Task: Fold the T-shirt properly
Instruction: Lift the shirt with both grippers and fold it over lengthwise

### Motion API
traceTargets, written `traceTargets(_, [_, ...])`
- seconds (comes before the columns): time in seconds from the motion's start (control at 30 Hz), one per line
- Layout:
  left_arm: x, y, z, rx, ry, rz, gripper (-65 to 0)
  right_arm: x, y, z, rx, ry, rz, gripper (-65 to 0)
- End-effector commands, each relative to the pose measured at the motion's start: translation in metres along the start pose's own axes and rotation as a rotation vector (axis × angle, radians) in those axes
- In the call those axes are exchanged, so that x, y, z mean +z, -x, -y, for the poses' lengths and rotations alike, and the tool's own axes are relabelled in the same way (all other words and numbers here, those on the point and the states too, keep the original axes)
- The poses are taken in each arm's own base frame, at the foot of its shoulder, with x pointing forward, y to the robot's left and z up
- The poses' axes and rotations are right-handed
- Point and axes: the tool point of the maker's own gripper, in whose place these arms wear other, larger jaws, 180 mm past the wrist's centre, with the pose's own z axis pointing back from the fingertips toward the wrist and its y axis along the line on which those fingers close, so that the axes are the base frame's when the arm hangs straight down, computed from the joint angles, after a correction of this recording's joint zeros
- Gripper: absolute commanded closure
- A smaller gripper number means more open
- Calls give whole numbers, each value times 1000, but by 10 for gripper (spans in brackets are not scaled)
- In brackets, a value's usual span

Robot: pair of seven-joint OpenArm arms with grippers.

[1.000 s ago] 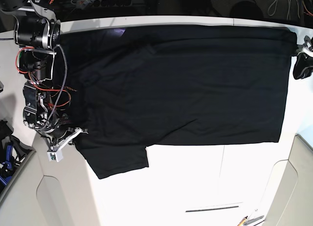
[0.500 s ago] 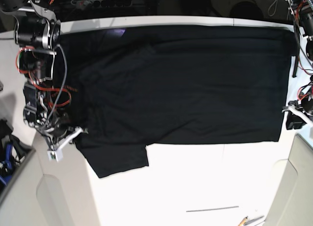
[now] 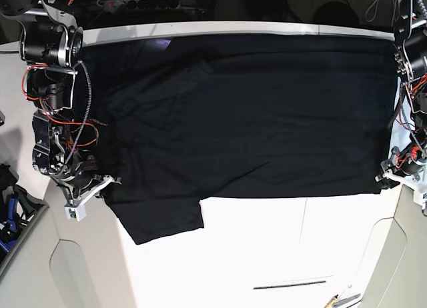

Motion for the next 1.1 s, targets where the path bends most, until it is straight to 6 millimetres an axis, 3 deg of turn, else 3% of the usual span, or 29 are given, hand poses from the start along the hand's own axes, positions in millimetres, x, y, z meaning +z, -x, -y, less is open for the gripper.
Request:
traceTargets(0.0, [2,-26,-1,-9,-10,65,-331,3,-19,3,11,4,31,0])
traceTargets(0.17, [-8,-12,13,-38,-13,33,-331,3,-19,2,10,4,32,0])
traceTargets(0.33, [-14,-10,27,-30,11,50,-311,3,-19,3,10,4,31,0])
traceTargets(0.37, [-14,-12,27,-30,11,61,-261,3,-19,3,10,4,31,0])
traceTargets(0.47, [-11,-22,21,-33,2,106,-34,4,-21,2,14,5,35,0])
traceTargets(0.5, [-9,-25,19,-32,-1,117,0,5,-22,2,18,5,28,0])
traceTargets(0.67, [7,-42,7,-5,27,150,0,22,-29,-9,42,-20,-19,0])
traceTargets(0.83, [37,-38,14,58,172,125,0,62,-34,-32,123,-45,62,0])
traceTargets(1.07, [80,-21,3,126,238,79,0,115,-6,-42,218,8,38,0])
